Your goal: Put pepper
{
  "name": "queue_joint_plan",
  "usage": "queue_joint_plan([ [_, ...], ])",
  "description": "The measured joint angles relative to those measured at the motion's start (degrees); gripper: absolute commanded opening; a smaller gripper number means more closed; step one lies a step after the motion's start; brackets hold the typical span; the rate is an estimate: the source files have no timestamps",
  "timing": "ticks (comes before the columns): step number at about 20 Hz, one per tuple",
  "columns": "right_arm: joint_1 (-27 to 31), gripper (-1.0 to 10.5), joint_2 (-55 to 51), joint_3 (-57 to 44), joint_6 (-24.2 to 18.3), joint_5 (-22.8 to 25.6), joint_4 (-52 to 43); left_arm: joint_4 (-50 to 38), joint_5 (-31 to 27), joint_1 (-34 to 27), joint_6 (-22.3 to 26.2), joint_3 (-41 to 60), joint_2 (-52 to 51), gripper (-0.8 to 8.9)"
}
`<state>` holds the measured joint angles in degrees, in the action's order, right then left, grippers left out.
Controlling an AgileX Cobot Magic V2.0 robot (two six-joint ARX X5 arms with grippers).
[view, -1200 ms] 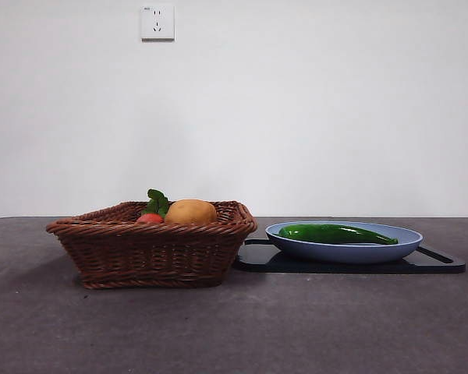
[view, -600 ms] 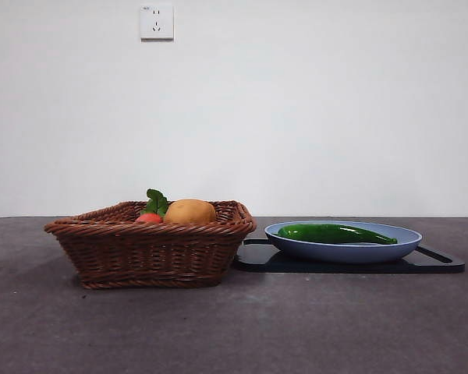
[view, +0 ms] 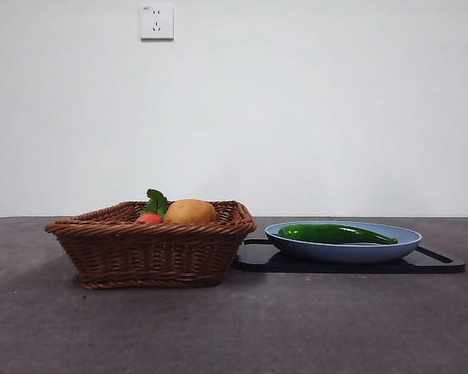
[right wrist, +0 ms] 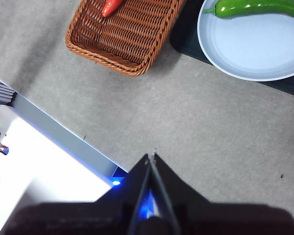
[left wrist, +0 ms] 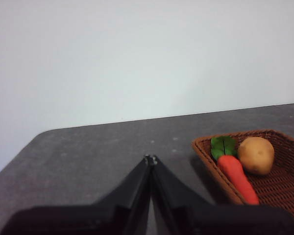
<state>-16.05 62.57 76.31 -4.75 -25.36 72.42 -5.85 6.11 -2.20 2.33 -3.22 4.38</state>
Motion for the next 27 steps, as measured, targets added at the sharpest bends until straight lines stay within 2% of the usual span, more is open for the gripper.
queue_joint_plan([
  [3,0.0,0.1,0.0,0.0,0.0,0.0,0.0,0.2,0.0,0.0,-0.4,2.2,-1.7,0.06],
  [9,0.0,0.1,0.0,0.0,0.0,0.0,0.0,6.3,0.0,0.0,-0.5,2.2,-2.9,0.06],
  [24,0.0,0.1,0.0,0.0,0.0,0.0,0.0,6.2,0.0,0.0,-0.5,2.2,-2.9,0.06],
  [27,1.8,0.1,-1.4,-0.2,-1.4,0.5,-3.0,6.2,0.0,0.0,-0.5,2.2,-2.9,0.06],
])
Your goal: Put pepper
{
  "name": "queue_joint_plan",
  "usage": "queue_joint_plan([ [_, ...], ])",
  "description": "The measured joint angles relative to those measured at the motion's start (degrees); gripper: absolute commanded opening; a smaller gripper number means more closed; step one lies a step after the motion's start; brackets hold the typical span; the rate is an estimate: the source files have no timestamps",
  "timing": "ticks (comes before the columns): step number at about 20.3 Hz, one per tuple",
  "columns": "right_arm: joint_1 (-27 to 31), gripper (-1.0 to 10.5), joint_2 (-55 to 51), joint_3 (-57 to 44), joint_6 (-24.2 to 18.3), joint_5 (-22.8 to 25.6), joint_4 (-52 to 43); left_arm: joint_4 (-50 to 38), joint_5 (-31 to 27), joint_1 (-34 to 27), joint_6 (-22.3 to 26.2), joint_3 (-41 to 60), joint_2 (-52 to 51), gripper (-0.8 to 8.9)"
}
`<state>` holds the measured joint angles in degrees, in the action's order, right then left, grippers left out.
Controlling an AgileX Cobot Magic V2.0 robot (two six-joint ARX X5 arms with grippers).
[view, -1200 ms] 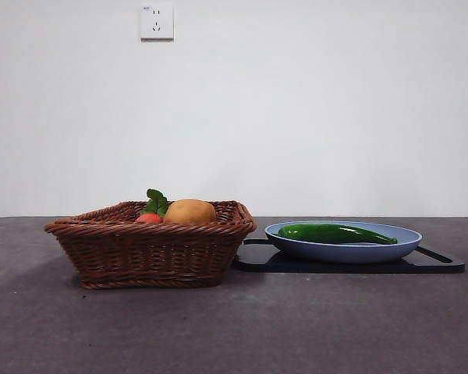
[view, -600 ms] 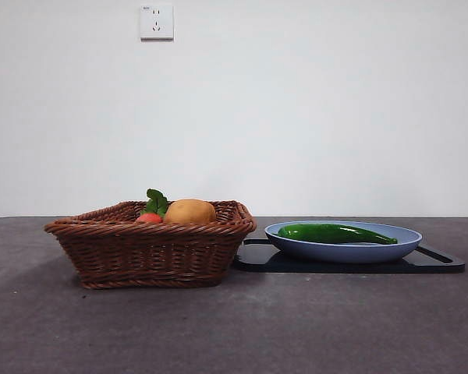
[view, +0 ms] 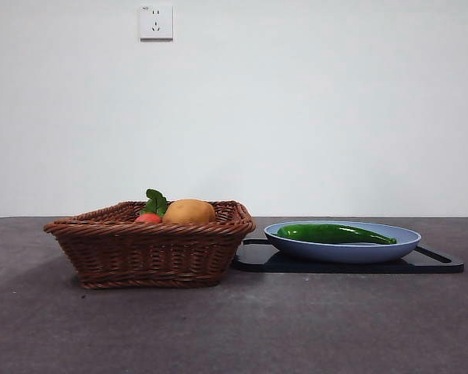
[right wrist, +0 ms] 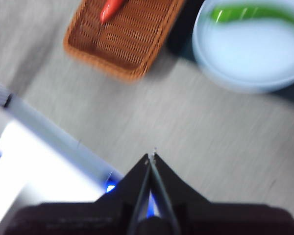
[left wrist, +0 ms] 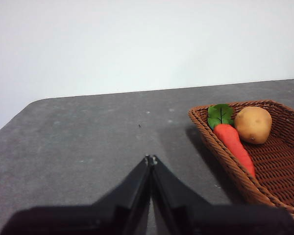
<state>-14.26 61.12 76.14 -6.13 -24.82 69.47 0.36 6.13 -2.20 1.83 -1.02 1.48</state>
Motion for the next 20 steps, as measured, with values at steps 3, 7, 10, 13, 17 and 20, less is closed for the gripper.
queue_joint_plan([
  [3,3.9,0.1,-8.3,-4.3,-0.5,-1.8,-13.6,0.0,0.0,0.0,0.0,0.0,0.0,0.06],
  [7,8.3,0.1,-22.7,-22.8,0.8,-2.0,-33.0,0.0,0.0,0.0,0.0,0.0,0.0,0.06],
  [10,10.4,0.1,-31.6,-37.8,1.2,0.9,-48.4,0.0,0.0,0.0,0.0,0.0,0.0,0.06],
  [13,10.9,0.1,-38.1,-47.6,2.1,4.7,-57.5,0.0,0.0,0.0,0.0,0.0,0.0,0.06],
  [17,10.9,0.1,-44.2,-56.0,3.6,8.3,-63.4,0.0,0.0,0.0,0.0,0.0,0.0,0.06],
  [20,10.9,0.1,-47.8,-61.0,4.2,8.6,-64.6,0.0,0.0,0.0,0.0,0.0,0.0,0.06],
])
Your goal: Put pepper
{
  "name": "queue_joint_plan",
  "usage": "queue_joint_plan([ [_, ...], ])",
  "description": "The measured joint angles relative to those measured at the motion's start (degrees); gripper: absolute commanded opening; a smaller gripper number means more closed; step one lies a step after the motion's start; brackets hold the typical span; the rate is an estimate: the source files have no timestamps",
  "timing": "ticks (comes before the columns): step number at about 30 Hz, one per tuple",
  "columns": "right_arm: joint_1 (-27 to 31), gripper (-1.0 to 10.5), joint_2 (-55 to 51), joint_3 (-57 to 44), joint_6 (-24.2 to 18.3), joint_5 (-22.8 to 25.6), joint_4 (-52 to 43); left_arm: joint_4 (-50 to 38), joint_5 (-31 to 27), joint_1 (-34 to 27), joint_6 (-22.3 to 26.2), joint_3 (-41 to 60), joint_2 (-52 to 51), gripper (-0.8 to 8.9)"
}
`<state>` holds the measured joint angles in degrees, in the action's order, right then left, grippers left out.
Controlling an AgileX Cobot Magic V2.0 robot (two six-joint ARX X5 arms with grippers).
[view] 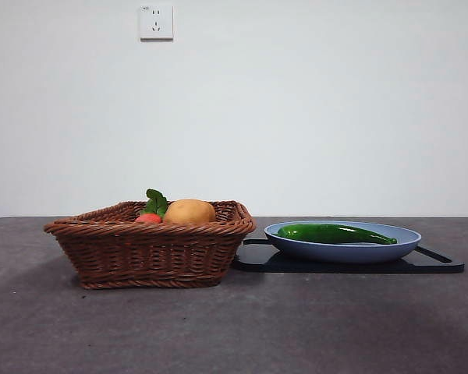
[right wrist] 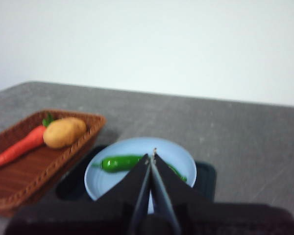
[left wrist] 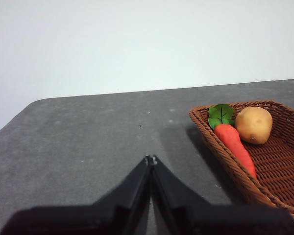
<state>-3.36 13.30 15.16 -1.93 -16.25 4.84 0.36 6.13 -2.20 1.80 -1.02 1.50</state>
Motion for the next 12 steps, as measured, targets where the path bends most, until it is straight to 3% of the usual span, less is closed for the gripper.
queue_joint_plan([
  [12,0.0,0.1,-10.4,-13.3,4.7,0.0,0.2,0.0,0.0,0.0,0.0,0.0,0.0,0.06],
])
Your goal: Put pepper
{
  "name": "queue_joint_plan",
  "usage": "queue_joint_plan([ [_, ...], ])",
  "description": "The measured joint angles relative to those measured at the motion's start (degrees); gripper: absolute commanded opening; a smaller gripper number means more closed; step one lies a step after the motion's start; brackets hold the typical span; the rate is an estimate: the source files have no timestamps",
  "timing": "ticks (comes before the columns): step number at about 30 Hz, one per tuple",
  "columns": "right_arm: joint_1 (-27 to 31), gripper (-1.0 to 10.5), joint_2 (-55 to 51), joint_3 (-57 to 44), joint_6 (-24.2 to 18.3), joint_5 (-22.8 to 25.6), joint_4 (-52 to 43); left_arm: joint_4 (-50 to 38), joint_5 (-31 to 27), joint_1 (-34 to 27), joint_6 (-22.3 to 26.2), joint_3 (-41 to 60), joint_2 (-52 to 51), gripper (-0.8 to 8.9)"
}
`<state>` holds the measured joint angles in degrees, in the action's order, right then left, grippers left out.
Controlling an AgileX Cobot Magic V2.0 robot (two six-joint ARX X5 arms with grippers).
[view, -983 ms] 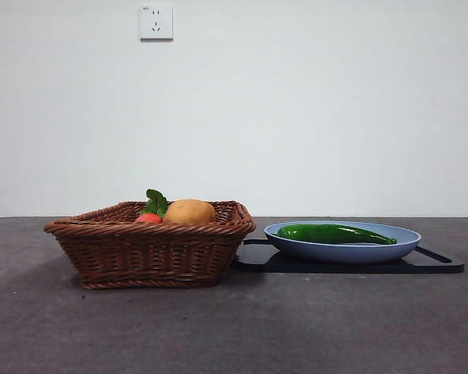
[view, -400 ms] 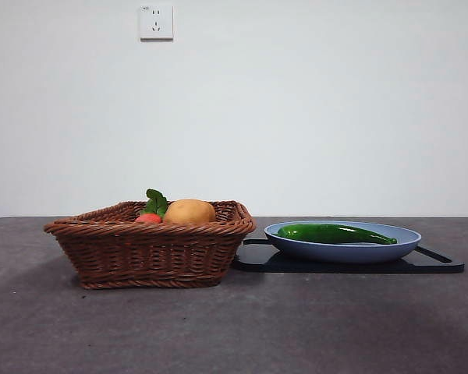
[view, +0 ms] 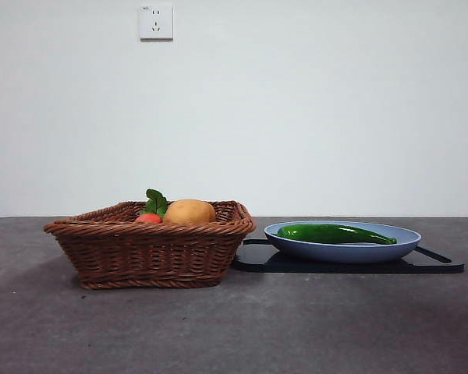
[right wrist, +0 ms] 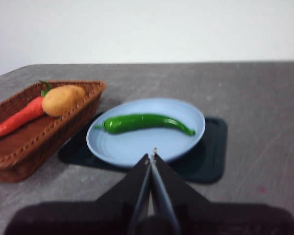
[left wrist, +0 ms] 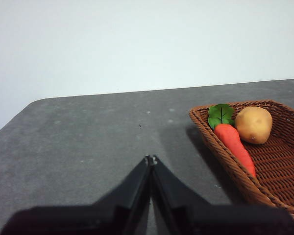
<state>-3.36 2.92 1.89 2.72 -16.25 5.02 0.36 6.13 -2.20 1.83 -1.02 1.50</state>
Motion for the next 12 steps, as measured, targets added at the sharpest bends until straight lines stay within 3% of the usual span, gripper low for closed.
queue_joint_plan([
  [12,0.0,0.1,-2.7,-1.1,3.1,0.2,3.2,0.0,0.0,0.0,0.0,0.0,0.0,0.06],
])
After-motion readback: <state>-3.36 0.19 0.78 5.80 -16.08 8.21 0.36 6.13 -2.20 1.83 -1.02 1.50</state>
